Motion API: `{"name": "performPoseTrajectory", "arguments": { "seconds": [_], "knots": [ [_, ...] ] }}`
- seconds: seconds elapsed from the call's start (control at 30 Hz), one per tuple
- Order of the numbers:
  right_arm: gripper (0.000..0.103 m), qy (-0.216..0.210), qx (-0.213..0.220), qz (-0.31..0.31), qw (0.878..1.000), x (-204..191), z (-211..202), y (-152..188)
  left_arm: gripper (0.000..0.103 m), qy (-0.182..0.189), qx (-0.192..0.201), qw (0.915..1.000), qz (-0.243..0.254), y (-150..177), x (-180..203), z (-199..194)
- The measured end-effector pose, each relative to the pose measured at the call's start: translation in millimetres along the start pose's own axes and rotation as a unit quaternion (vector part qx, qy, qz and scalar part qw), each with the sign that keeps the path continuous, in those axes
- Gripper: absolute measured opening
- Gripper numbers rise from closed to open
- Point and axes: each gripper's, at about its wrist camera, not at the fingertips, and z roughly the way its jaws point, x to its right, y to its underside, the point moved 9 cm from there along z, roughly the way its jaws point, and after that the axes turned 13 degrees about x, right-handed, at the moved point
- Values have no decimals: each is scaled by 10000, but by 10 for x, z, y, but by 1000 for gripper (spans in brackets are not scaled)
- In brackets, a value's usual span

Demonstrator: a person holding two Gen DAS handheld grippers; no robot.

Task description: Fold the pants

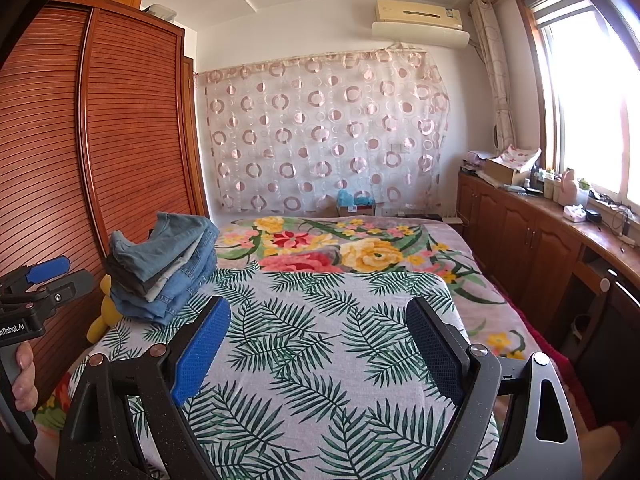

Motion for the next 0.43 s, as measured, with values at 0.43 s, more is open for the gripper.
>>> {"name": "performPoseTrajectory", "arguments": {
  "seconds": [0.43],
  "knots": [
    [91, -5, 1, 6, 10000, -9, -1, 5, 92, -2, 11, 10000, 7, 8, 3, -2]
  ]
}}
